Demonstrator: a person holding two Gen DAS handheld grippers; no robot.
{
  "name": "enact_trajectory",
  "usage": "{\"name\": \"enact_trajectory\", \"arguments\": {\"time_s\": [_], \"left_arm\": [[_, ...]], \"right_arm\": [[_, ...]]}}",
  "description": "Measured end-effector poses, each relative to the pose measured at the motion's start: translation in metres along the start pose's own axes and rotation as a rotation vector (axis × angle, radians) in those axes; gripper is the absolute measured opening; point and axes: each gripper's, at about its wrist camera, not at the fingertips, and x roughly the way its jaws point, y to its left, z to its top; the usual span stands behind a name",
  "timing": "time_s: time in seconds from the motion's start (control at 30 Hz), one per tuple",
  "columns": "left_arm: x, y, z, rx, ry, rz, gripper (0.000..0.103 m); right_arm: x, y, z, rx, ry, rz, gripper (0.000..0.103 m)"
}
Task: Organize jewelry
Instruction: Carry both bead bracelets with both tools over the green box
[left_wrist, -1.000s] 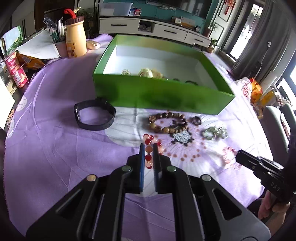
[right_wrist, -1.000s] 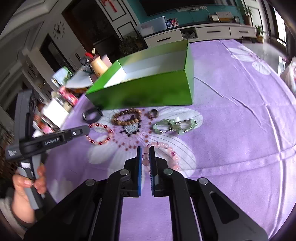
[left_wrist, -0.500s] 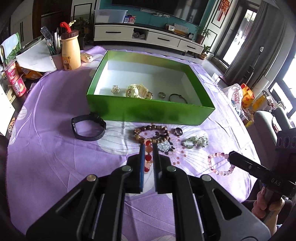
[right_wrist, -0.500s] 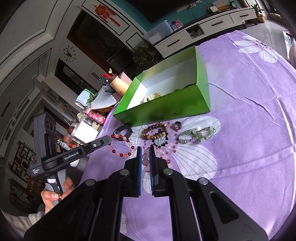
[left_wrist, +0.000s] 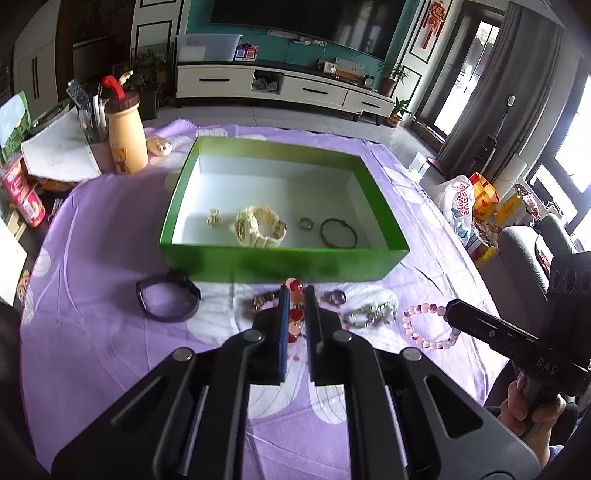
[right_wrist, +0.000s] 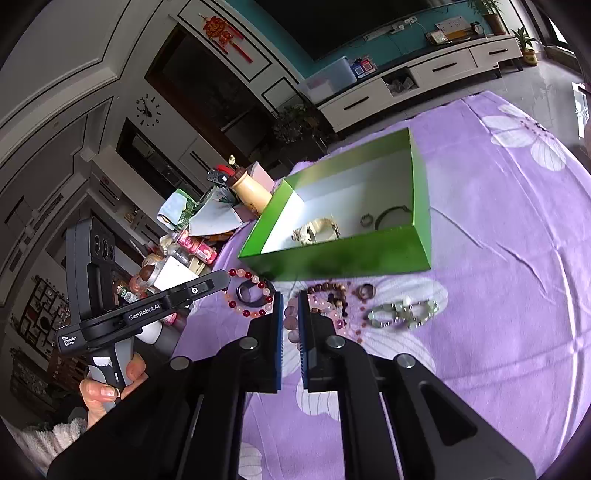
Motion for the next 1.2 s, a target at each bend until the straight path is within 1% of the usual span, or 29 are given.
{"name": "enact_trajectory", "arguments": {"time_s": [0.33, 0.57, 0.77, 0.9, 1.03, 1.2], "left_arm": [[0.004, 0.000, 0.040, -0.006, -0.037, -0.010, 0.008], [0.021, -0.002, 0.074, -0.012, -0.038, -0.030, 0.008], [0.051, -0.001, 0.106, -0.034, -0.005, -0.040, 0.008], [0.073, -0.003, 0.121, -0.028, 0.009, -0.014, 0.008], [0.100, -0.002, 0.139, -0.029, 0.038, 0.017, 0.008], [0.130, 0.001, 0.153, -0.031, 0.073, 0.040, 0.008]], "right_arm": [[0.005, 0.006, 0.038, -0.039, -0.049, -0.016, 0.007], [0.019, 0.004, 0.062, -0.049, -0.062, -0.038, 0.007], [0.042, -0.001, 0.084, -0.042, -0.062, -0.064, 0.007], [0.061, -0.010, 0.100, -0.016, -0.056, -0.086, 0.007], [0.084, -0.024, 0.115, 0.010, -0.038, -0.137, 0.007], [0.109, -0.040, 0.128, 0.010, 0.000, -0.214, 0.007]]}}
